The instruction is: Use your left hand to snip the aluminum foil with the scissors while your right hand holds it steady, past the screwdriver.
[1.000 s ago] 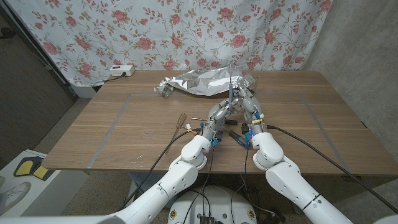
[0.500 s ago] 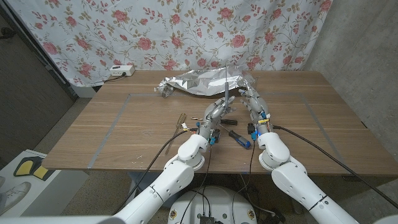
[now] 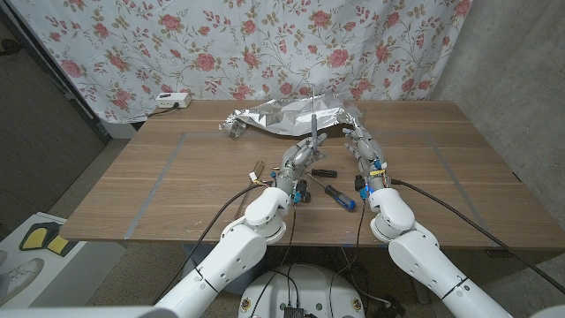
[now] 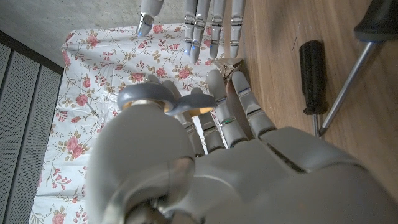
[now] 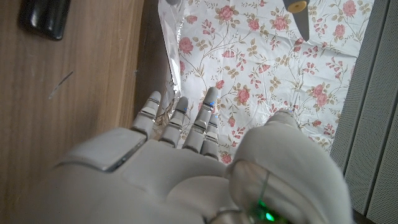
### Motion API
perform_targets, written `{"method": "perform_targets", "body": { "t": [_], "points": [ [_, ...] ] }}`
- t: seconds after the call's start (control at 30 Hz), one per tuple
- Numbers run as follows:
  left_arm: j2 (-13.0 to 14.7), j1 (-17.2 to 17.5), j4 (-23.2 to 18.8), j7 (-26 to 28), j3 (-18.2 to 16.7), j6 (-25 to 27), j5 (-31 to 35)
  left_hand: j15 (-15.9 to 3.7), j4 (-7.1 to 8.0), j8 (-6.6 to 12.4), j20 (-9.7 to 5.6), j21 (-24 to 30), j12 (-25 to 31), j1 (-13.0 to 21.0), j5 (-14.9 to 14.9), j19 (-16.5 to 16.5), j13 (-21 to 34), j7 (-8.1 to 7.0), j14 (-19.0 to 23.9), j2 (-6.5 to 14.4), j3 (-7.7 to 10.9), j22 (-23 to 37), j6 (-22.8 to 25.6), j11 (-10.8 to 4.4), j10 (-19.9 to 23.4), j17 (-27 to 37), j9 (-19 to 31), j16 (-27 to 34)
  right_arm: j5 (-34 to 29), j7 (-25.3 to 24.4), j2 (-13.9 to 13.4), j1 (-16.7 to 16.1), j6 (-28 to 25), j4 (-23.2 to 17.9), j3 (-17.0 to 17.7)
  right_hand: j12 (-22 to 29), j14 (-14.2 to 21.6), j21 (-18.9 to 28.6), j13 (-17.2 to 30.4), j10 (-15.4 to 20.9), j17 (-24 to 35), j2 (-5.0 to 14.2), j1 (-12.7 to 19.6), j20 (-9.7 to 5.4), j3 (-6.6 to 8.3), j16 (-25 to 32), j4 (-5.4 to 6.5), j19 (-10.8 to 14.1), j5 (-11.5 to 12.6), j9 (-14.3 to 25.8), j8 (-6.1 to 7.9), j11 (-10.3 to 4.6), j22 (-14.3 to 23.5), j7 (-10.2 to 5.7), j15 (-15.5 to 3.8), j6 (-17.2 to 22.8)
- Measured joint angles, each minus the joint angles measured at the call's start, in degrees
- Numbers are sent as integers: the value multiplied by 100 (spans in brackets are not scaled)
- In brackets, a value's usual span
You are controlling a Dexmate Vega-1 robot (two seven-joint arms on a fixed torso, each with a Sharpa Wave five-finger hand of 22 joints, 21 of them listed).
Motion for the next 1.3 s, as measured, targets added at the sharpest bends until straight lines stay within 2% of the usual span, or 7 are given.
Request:
{"method": "perform_targets", "body": {
  "t": [0.37,0.6,0.77,0.83,0.93,1.1,1.3],
  "points": [
    [244,86,-288,62,-90,128,-103,-14,50,1,0,80,3,-4,0,0,-1,-32,-15,0,-50,-8,-34,0,0,-157,0,104,47,-27,-16,34,-86,13,31,0,0,0,0,17,-27,0,0,0,31,0,-30,0,0,1,0,17,0,0,0,0],
    [395,144,-463,134,-154,257,-160,-24,123,96,15,145,210,-203,-23,14,-127,-22,-23,-63,-123,-17,-45,0,0,-318,0,151,73,-52,-19,37,-114,13,47,41,0,0,0,53,-49,39,39,-1,41,0,-41,0,0,1,23,-12,-1,0,0,1],
    [485,200,-574,218,-198,322,-176,-116,234,210,-1,207,333,-548,-89,64,-120,-39,73,-205,-282,-45,-34,20,21,-406,0,140,90,-64,-19,34,-128,13,49,41,0,0,29,82,-53,39,39,-1,41,0,-41,0,0,-27,23,-41,-1,0,0,1],
    [525,235,-631,256,-214,328,-170,-226,321,279,-30,210,598,-766,-89,93,-121,-56,248,-313,-390,-69,-9,20,22,-424,0,87,97,-68,-19,33,-132,13,49,41,0,0,29,82,-53,39,39,-1,51,0,-51,0,0,-27,23,-40,-1,0,0,1],
    [570,265,-684,295,-230,332,-136,-246,410,388,-30,257,645,-1034,-89,93,-206,-72,287,-498,-523,-102,13,41,43,-451,1,-7,103,-71,-19,32,-136,13,49,41,0,0,29,82,-53,39,39,-1,64,0,-63,0,0,-27,23,-40,-1,0,0,1],
    [672,320,-760,306,-260,332,-104,-225,482,567,-30,258,737,-1291,-89,93,-376,-65,370,-682,-678,-158,41,52,56,-478,1,-136,107,-82,-20,32,-154,11,47,41,0,0,29,82,-53,39,39,-1,64,0,-63,0,0,-27,23,-40,-1,0,0,1],
    [756,370,-820,311,-285,332,-41,-205,446,656,-30,258,821,-1528,-89,92,-438,-92,452,-833,-715,-212,75,121,125,-478,2,-201,107,-96,-28,30,-171,-15,36,86,0,1,53,125,-80,39,39,-1,80,0,-79,0,0,-27,23,-24,-1,0,0,1]
  ]
}}
